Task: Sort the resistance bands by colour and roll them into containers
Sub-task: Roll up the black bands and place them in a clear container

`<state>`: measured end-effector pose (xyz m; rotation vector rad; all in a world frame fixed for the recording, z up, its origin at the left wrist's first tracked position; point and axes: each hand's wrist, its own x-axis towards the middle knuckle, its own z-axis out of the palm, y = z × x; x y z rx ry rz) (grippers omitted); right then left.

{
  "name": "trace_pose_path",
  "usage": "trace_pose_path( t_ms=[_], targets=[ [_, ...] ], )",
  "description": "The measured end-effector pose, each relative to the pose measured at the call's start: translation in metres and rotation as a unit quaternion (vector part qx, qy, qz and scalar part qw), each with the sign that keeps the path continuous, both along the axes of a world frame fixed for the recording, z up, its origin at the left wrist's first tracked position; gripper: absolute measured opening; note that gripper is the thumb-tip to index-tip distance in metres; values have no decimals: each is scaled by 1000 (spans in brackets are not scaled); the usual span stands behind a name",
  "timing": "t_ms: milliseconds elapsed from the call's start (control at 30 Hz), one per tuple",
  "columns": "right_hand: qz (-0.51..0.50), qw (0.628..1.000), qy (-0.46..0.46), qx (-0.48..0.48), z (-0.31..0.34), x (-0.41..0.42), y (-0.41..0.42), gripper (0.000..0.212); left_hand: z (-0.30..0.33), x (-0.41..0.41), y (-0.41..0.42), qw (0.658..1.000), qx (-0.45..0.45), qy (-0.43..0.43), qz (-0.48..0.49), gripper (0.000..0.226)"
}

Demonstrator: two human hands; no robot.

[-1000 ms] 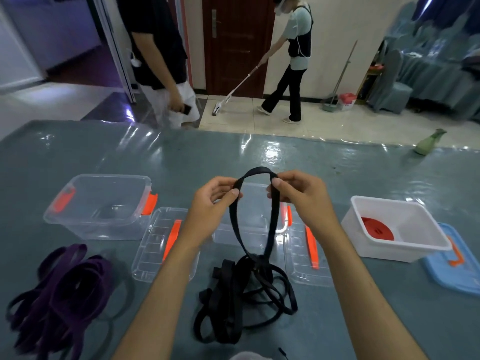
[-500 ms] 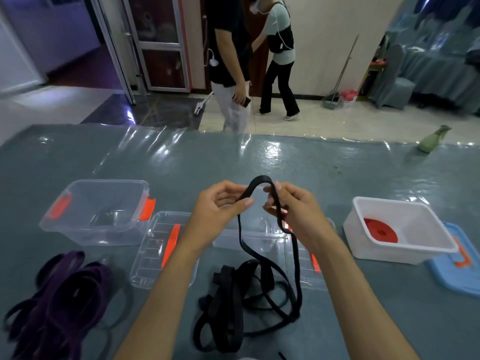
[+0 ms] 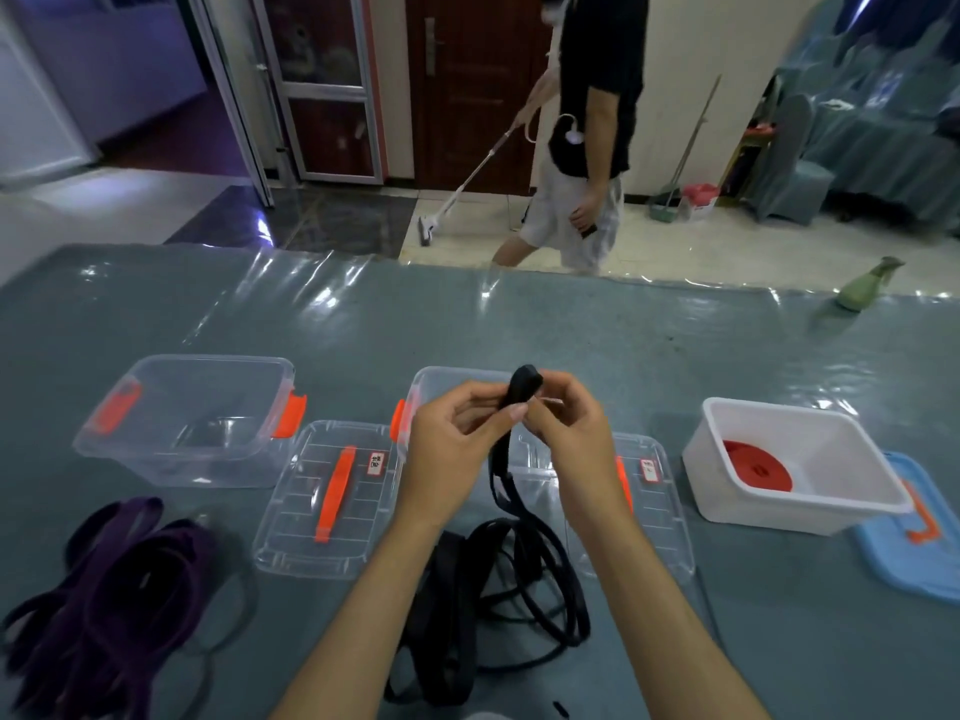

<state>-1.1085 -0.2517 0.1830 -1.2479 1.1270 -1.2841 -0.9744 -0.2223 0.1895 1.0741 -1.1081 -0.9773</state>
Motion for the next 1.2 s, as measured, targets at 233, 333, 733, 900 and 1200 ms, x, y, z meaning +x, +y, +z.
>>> trace_pose_path(
  t_ms=[233,333,733,900,1200],
  targets=[
    [-8,1000,4,-9,31,-20,3,23,-10,0,3,986,-19,-162,21,19],
    [-21,998,62,-22,35,-27,5,9,-12,3,4,975,-42,-217,27,19],
    [-37,995,77,-43,39,-30,15,16,-8,-3,3,965,-91,-245,11,18],
    [-30,999,-12,28,37,-27,16,15,-1,1,7,960,-119,-252,16,18],
    [25,977,-135,164,38,-4,25,14,-1,-19,14,975,-161,-51,143,13]
  ],
)
